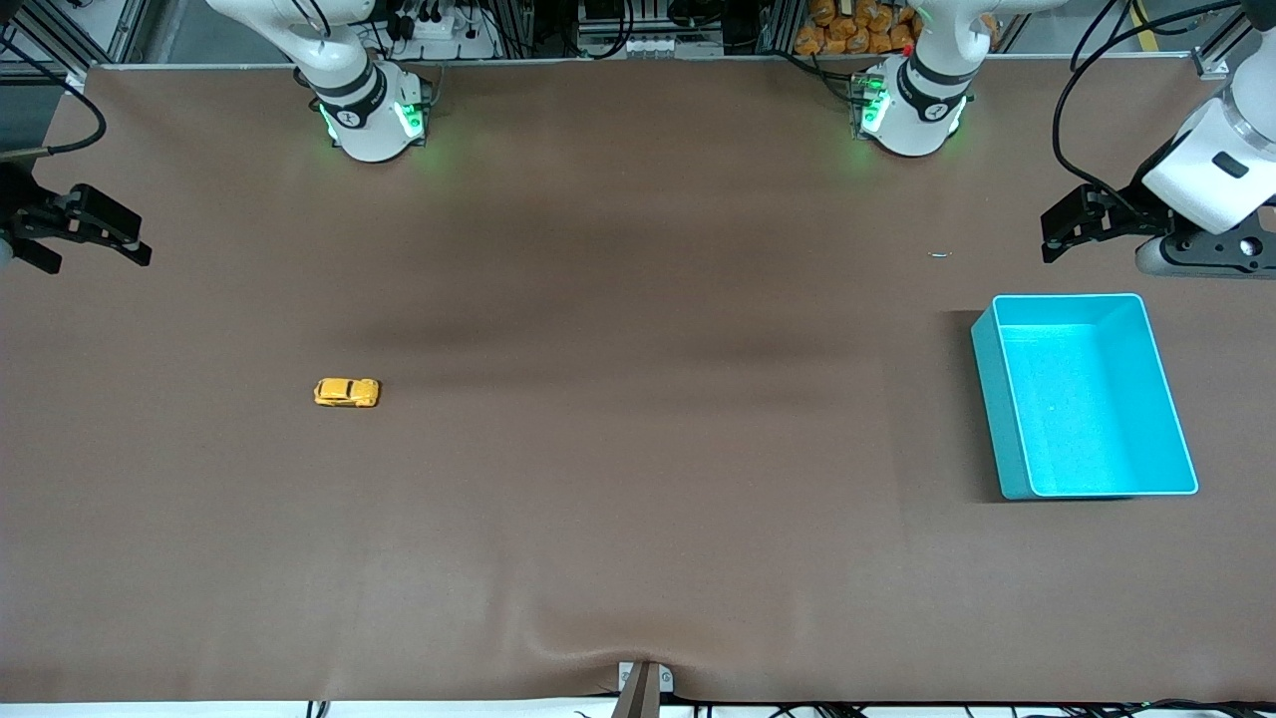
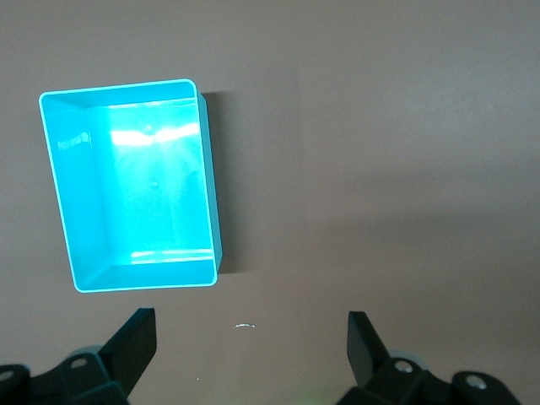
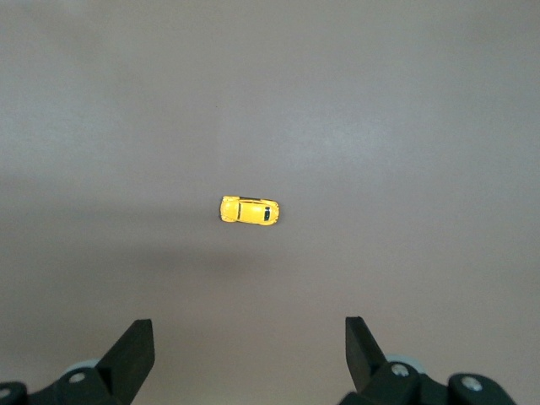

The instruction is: Wind and store yellow beetle car

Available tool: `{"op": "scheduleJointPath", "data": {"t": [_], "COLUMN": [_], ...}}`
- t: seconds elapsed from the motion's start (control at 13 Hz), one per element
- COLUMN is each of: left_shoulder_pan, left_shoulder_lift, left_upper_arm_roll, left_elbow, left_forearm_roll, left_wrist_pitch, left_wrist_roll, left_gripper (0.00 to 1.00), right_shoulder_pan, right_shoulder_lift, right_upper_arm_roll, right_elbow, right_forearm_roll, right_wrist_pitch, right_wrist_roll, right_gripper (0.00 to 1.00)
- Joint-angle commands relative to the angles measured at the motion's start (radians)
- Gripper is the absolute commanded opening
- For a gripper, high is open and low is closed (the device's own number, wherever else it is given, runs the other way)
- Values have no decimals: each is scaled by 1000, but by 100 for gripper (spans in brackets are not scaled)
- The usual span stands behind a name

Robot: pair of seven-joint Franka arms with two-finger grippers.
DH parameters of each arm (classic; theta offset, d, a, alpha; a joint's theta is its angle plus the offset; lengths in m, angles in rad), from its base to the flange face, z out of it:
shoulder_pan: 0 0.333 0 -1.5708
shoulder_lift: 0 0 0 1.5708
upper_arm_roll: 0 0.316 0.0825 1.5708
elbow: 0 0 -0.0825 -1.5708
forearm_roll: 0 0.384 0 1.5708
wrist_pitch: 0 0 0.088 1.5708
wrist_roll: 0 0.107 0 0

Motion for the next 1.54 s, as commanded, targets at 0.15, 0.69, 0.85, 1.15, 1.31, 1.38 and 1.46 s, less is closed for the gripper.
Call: {"op": "scheduleJointPath", "data": {"t": [0.15, 0.69, 0.85, 1.15, 1.31, 1.38, 1.46], "left_shoulder_pan": [5, 26, 26, 28, 26, 26, 28], "left_shoulder_lift": [2, 8, 8, 8, 8, 8, 9], "left_upper_arm_roll": [-1, -1, -1, 0, -4, -4, -4], "left_elbow": [8, 8, 7, 7, 8, 7, 7], "left_forearm_roll": [-4, -2, -2, -2, -2, -2, -2], "left_wrist_pitch": [-2, -5, -5, -23, -23, -23, -23], "left_wrist_roll": [15, 0, 0, 0, 0, 0, 0], "left_gripper": [100, 100, 100, 100, 100, 100, 100], "right_shoulder_pan": [-23, -20, -18, -15, -15, -15, -15], "right_shoulder_lift": [-10, -7, -4, -4, -4, -2, -2], "right_upper_arm_roll": [15, 15, 15, 15, 15, 15, 16], "right_elbow": [-9, -9, -9, -9, -9, -9, -9], "right_forearm_roll": [19, 19, 19, 19, 19, 19, 19], "right_wrist_pitch": [-6, -1, -1, -1, -1, -1, -1], "right_wrist_roll": [-1, -1, -1, -1, -1, -1, -1], "right_gripper": [100, 100, 100, 100, 100, 100, 100]}}
